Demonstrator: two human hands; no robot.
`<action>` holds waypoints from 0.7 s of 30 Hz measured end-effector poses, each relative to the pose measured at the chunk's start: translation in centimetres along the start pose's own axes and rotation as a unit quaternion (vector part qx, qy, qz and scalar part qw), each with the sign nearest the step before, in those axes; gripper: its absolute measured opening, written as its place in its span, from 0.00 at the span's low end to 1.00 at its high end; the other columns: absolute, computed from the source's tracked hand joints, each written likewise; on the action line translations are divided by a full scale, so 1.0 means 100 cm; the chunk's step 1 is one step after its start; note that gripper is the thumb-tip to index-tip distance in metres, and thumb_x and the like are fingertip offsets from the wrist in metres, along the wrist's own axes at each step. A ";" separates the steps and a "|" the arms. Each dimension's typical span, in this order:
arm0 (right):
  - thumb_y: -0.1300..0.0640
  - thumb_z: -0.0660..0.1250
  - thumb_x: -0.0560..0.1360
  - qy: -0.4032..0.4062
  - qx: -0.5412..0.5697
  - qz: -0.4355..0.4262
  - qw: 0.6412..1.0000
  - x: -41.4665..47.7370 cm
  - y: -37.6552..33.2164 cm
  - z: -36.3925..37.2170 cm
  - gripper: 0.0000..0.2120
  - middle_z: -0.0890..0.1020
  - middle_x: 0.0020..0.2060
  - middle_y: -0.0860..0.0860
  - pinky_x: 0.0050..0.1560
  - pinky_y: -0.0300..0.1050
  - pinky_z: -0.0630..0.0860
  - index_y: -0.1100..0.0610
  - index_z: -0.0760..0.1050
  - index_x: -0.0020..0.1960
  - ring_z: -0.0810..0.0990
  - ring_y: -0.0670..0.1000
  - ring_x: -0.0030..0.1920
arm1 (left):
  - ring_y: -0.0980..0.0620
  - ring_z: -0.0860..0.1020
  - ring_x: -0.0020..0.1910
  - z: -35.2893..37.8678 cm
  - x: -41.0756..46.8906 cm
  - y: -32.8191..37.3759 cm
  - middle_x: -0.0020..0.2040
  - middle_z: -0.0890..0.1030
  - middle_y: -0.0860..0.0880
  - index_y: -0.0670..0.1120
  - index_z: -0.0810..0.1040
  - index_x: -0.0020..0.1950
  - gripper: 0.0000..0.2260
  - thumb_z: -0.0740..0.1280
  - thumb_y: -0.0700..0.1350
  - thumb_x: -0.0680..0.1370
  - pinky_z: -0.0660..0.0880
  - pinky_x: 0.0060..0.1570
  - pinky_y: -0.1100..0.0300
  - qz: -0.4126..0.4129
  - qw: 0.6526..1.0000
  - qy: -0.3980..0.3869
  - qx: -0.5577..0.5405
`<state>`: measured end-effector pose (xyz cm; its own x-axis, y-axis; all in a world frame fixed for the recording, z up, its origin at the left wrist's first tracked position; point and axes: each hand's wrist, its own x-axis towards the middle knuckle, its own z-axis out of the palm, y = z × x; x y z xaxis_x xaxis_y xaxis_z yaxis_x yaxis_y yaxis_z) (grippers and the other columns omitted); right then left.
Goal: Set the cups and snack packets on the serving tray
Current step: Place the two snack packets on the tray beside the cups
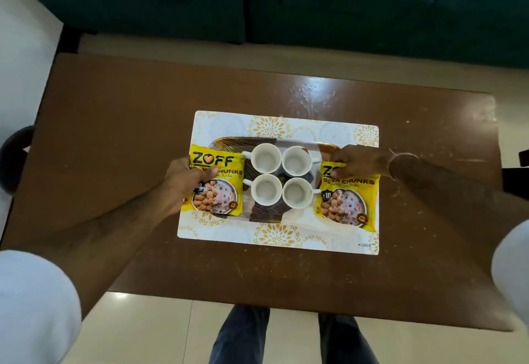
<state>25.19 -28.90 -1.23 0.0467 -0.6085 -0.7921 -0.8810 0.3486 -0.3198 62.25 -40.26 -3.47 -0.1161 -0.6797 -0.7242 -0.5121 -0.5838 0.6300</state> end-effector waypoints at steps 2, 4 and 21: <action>0.47 0.68 0.78 0.009 -0.019 0.010 1.000 0.000 -0.002 0.001 0.14 0.82 0.54 0.54 0.53 0.49 0.76 0.54 0.79 0.59 0.81 0.56 0.52 | 0.53 0.86 0.38 0.007 0.001 0.003 0.39 0.87 0.51 0.46 0.84 0.48 0.09 0.78 0.40 0.70 0.81 0.41 0.57 0.018 1.000 -0.020 0.001; 0.46 0.68 0.77 0.026 -0.033 0.018 0.999 0.000 -0.004 0.003 0.16 0.82 0.55 0.54 0.51 0.48 0.75 0.53 0.79 0.60 0.81 0.56 0.52 | 0.58 0.84 0.34 0.014 0.002 0.006 0.35 0.86 0.55 0.45 0.83 0.50 0.11 0.78 0.38 0.70 0.79 0.33 0.64 0.038 0.999 -0.026 0.005; 0.32 0.69 0.67 0.406 0.062 0.212 0.887 -0.018 -0.027 0.064 0.39 0.67 0.67 0.57 0.62 0.65 0.66 0.51 0.64 0.70 0.67 0.62 0.65 | 0.40 0.71 0.65 0.026 -0.003 -0.015 0.68 0.68 0.40 0.45 0.62 0.75 0.44 0.80 0.57 0.67 0.74 0.60 0.44 0.158 0.943 0.139 0.258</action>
<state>30.47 -24.22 -2.28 -0.6752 -0.6992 -0.2351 -0.6775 0.7138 -0.1774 60.86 -38.05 -4.90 -0.1416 -0.9151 -0.3775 -0.8439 -0.0877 0.5293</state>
